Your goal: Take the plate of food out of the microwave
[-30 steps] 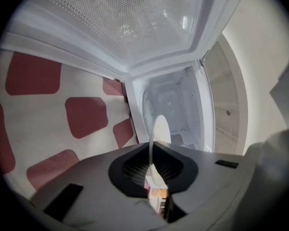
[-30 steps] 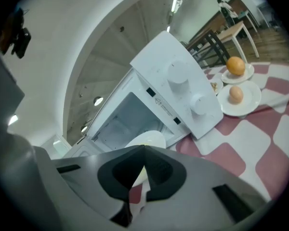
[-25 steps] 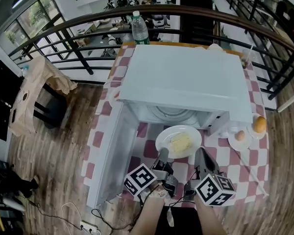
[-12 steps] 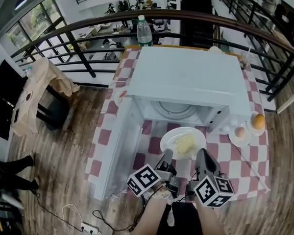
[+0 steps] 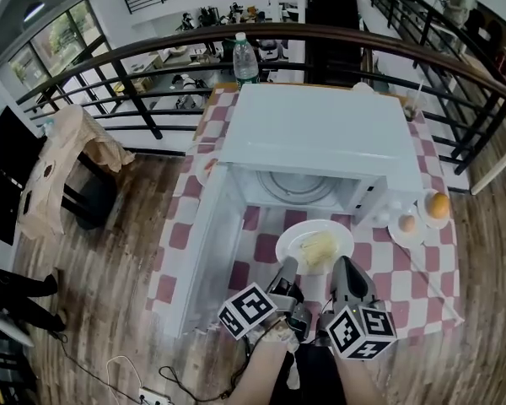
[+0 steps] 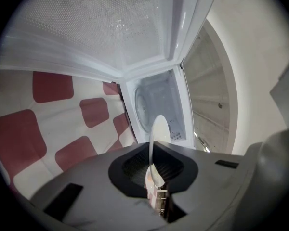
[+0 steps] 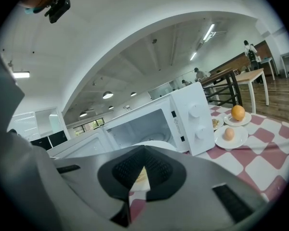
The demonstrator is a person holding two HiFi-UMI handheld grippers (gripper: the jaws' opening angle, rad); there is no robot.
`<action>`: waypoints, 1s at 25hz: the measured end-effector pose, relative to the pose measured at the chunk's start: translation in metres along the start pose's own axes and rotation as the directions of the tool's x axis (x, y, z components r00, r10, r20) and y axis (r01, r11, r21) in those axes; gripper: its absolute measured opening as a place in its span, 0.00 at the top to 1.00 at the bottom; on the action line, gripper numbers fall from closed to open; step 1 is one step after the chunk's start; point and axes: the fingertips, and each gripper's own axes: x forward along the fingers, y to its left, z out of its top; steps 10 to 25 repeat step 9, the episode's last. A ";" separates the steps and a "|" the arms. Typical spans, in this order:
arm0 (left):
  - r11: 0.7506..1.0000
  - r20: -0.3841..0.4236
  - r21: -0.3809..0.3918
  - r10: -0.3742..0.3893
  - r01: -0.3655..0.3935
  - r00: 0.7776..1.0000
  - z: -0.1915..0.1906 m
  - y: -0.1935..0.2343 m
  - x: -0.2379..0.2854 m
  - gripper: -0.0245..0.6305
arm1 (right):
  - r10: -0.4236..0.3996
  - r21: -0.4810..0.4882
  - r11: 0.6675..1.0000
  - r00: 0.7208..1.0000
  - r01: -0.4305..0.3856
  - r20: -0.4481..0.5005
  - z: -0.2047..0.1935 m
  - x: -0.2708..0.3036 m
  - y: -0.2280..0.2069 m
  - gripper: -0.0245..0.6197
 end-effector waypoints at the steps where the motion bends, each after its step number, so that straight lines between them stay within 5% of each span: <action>1: 1.000 -0.002 0.001 -0.002 0.002 1.000 -0.001 -0.001 -0.001 0.92 | -0.002 -0.007 1.000 1.000 0.002 0.004 0.001 -0.002 0.001 0.98; 25: 1.000 -0.009 -0.005 -0.019 0.019 1.000 -0.007 -0.006 -0.009 0.92 | -0.008 -0.061 0.998 0.999 0.011 0.043 0.010 -0.017 0.010 0.98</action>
